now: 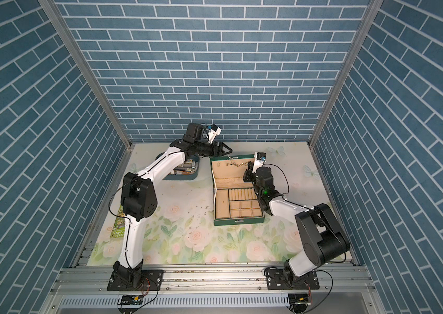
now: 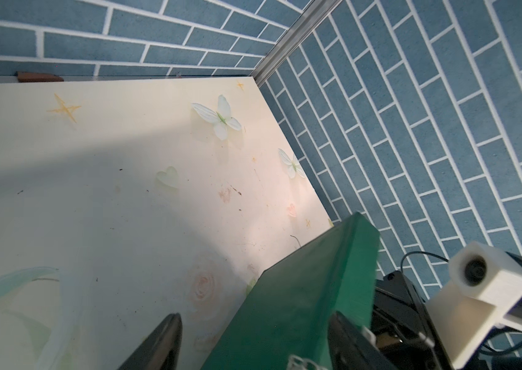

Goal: Put jewelry chain into jewelry box
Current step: Adjust the jewelry box at the center of the board, then pick up the necklace from the jewelry box clasp.

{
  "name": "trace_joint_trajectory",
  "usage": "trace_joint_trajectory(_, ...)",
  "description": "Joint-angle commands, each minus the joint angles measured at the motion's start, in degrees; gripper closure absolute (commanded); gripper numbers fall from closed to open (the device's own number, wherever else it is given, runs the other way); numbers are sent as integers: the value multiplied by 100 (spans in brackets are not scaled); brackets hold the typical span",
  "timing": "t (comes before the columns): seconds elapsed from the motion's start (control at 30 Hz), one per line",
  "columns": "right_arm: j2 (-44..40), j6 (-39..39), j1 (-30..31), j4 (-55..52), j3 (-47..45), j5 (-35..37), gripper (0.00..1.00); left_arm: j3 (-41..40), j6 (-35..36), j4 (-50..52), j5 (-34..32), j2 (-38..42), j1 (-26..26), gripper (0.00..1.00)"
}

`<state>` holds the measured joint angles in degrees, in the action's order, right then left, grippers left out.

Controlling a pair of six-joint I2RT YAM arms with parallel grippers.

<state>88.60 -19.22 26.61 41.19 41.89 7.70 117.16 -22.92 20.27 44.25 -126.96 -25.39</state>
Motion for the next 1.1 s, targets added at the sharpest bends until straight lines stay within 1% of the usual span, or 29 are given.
trace_joint_trajectory(0.0, 31, 89, 11, 45, 179, -34, 100, -54, 85, -8, 66, 210, 42, 18)
trace_joint_trajectory(0.1, 25, 77, 11, 44, 186, -46, 100, -43, 142, 98, -71, 254, 61, 14)
trace_joint_trajectory(0.23, 32, 61, 6, 37, 213, -74, 100, 45, 401, 475, -509, 290, 44, 15)
trace_joint_trajectory(0.4, 7, 59, 10, 30, 232, -70, 100, 168, 683, 900, -1335, 427, -78, 25)
trace_joint_trajectory(0.47, -1, 62, 8, 29, 222, -60, 100, 120, 792, 945, -1852, 630, -190, 26)
trace_joint_trajectory(0.53, -26, 59, 9, 29, 215, -59, 100, -27, 927, 936, -2581, 927, -383, 23)
trace_joint_trajectory(0.63, -32, 35, 6, 36, 214, -81, 100, -594, 971, 654, -3500, 1491, -755, 19)
trace_joint_trajectory(0.73, -47, 24, 11, 30, 206, -86, 100, -1439, 724, 156, -4316, 2127, -1122, 19)
trace_joint_trajectory(0.83, -85, 24, 11, 30, 189, -85, 100, -2319, 209, -314, -4873, 2593, -1426, 21)
trace_joint_trajectory(0.9, -99, 24, 10, 30, 180, -82, 100, -2689, -188, -529, -5265, 2847, -1679, 24)
trace_joint_trajectory(0.97, -106, 24, 7, 29, 179, -85, 100, -3011, -648, -698, -5831, 3040, -1959, 27)
trace_joint_trajectory(1.07, -107, -1, 11, 36, 179, -94, 100, -3404, -1135, -1249, -6260, 3196, -2333, 28)
